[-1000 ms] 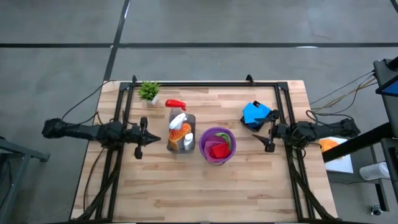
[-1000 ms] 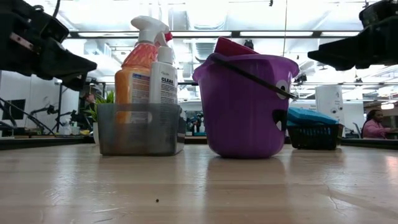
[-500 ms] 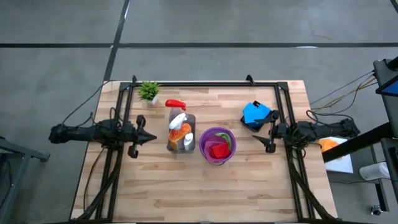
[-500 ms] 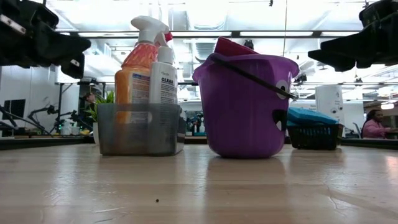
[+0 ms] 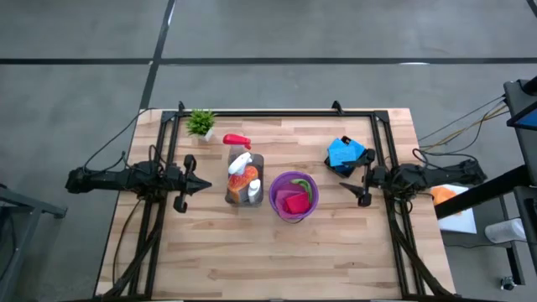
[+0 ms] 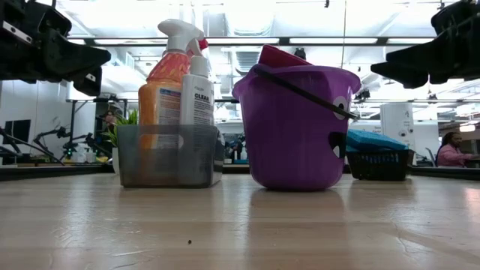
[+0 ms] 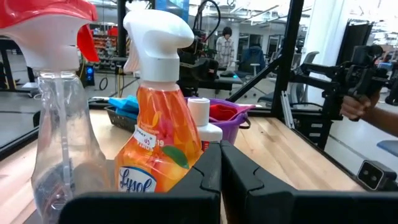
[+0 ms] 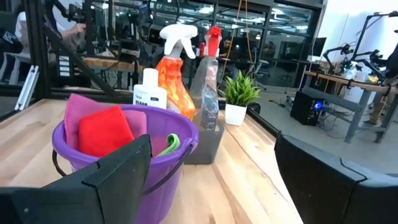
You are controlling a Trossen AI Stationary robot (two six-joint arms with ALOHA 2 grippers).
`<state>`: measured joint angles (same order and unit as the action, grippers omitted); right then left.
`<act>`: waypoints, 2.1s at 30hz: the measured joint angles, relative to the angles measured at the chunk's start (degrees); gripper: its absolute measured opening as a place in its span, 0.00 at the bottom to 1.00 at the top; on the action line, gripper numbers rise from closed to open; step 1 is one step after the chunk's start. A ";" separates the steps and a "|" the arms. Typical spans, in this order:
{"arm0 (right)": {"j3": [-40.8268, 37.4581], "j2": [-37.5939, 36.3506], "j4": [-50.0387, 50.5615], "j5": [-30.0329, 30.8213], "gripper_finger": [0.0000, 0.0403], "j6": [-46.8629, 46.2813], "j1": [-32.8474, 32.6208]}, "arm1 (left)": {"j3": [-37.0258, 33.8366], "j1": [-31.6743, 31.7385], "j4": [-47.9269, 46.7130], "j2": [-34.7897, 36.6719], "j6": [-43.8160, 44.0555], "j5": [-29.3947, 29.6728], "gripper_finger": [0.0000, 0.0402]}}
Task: Pick & Place Kitchen Items
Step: Return to Home Position
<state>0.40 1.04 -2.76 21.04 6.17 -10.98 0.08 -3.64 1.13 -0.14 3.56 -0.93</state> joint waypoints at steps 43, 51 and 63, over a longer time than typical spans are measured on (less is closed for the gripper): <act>1.53 5.85 -0.20 0.15 0.83 0.03 0.00 | 0.00 0.00 -0.07 0.00 1.37 0.04 0.00; 1.57 5.85 -0.20 0.15 0.83 0.03 0.00 | 0.00 0.00 -0.07 0.00 1.39 0.04 0.00; 1.60 5.85 -0.20 0.15 0.83 0.03 0.00 | 0.00 0.02 -0.07 0.00 1.39 0.04 0.00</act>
<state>2.00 6.90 -2.96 21.19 6.20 -10.98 0.08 -3.62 1.06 -0.14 4.95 -0.89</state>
